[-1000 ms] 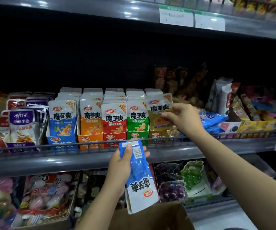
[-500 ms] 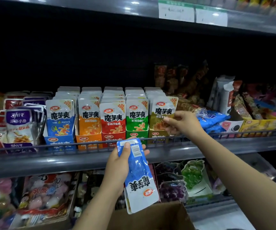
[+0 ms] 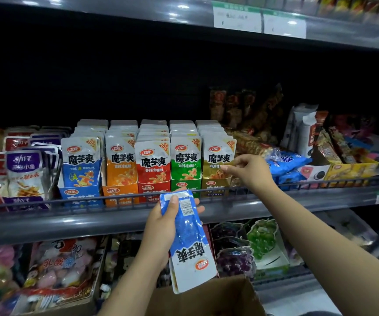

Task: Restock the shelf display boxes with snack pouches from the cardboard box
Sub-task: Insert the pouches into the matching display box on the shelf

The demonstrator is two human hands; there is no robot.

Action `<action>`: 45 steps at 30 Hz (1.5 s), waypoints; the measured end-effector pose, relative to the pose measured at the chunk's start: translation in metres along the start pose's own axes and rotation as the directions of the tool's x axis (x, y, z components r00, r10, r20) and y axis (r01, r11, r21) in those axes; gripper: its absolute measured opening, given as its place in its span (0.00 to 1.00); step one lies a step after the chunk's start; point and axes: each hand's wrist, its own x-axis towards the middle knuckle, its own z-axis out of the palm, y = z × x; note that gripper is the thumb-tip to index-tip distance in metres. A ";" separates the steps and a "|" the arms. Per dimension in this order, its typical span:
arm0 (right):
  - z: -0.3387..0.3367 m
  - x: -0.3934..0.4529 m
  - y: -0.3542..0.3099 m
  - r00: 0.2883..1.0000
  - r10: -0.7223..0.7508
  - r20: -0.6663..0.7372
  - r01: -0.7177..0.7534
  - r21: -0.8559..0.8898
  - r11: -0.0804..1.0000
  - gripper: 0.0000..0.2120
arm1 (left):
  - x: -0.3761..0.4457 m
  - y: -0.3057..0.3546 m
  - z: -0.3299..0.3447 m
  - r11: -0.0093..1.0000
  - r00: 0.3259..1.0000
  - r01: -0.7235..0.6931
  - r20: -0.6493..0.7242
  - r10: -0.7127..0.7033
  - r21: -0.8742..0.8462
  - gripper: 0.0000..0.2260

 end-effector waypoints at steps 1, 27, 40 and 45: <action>0.001 -0.005 0.001 0.999 0.018 -0.032 -0.016 0.067 0.998 0.13 | 0.000 0.001 0.000 1.000 1.000 0.001 0.003 -0.001 -0.006 0.11; 0.029 -0.123 -0.029 0.922 -0.029 0.386 -0.167 0.464 0.870 0.08 | -0.013 0.018 -0.015 0.949 0.985 0.089 0.167 -0.039 -0.304 0.16; 0.013 -0.092 -0.069 0.748 -0.029 0.663 -0.398 0.483 0.780 0.06 | -0.017 0.044 -0.053 0.977 0.995 -0.085 0.028 0.092 -0.196 0.25; 0.007 -0.077 -0.072 0.573 -0.188 0.797 -0.467 0.507 0.724 0.22 | -0.017 0.046 -0.069 0.957 0.999 -0.048 -0.009 0.047 -0.285 0.21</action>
